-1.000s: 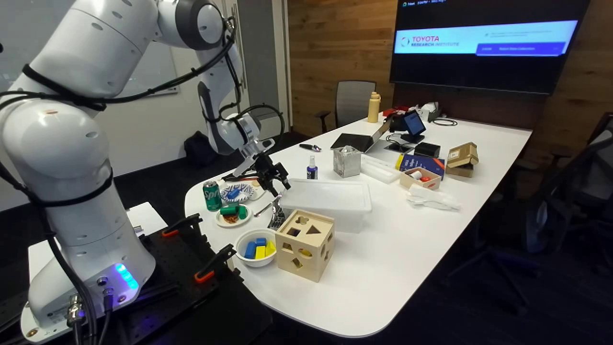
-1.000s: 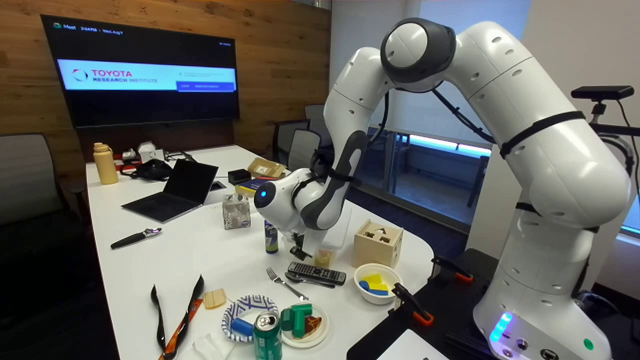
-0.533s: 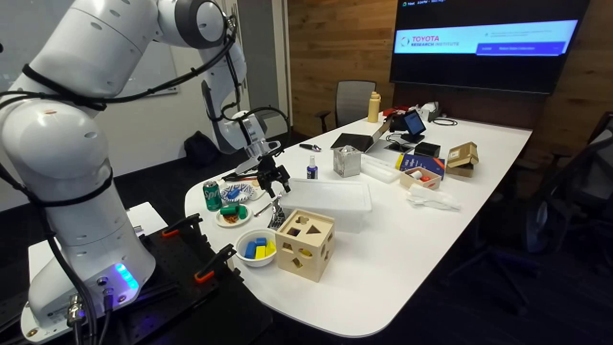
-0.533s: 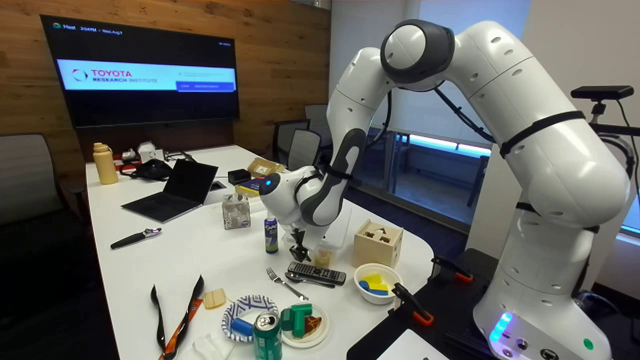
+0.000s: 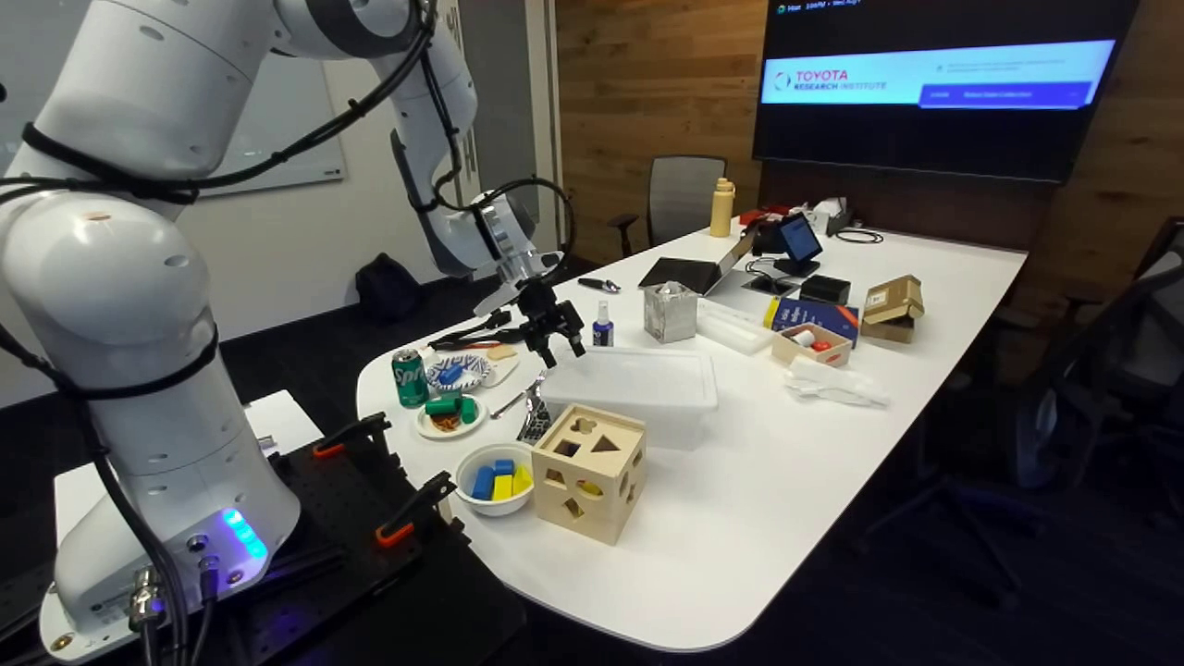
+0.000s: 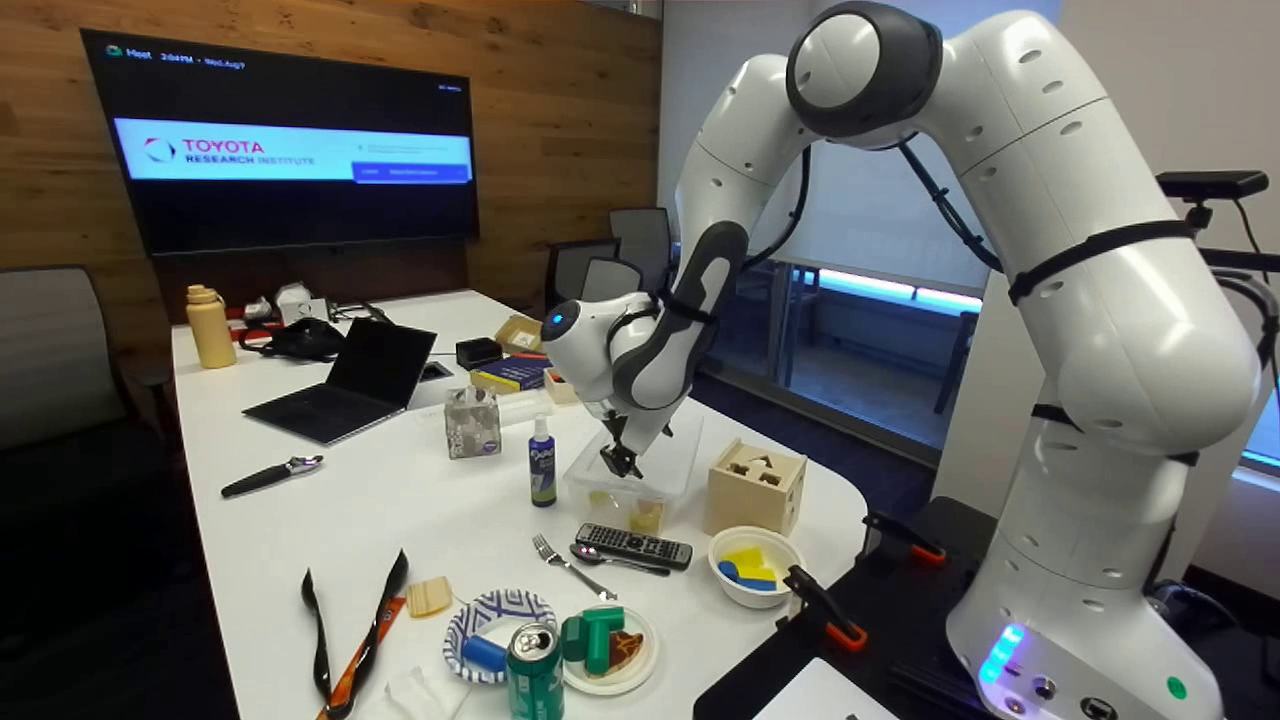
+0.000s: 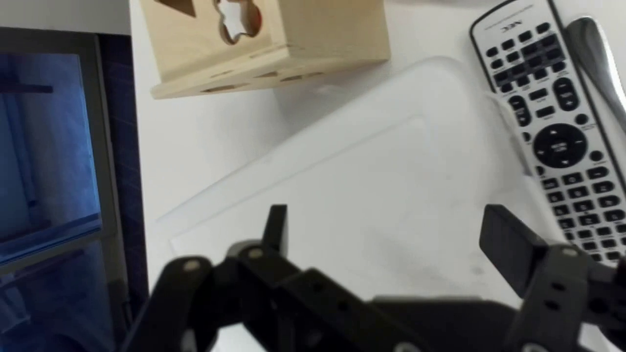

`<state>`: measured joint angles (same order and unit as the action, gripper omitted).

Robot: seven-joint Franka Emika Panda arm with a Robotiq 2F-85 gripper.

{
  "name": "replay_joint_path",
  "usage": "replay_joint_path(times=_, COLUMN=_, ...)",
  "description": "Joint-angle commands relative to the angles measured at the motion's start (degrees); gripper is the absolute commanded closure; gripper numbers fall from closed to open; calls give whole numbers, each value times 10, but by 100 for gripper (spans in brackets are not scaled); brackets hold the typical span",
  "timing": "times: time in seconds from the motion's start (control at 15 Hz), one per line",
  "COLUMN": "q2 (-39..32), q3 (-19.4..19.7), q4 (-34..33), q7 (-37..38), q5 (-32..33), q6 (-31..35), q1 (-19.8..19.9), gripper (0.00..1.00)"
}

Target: Move the clear container forwards.

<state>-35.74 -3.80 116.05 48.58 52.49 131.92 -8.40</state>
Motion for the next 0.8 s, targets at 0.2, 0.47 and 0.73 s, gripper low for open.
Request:
replay_joint_path(times=0.2, q2=8, q3=62, q4=15, q7=15, q5=9, q6=-34, q1=-19, gripper=0)
replay_joint_path(times=0.47, q2=-7, q3=75, q4=8, q7=20, q5=16, q6=-60, q1=-21, gripper=0)
replay_joint_path(times=0.73, q2=-19, q3=86, q4=-5, q7=27, q5=21, q6=-88, q1=-17, gripper=0)
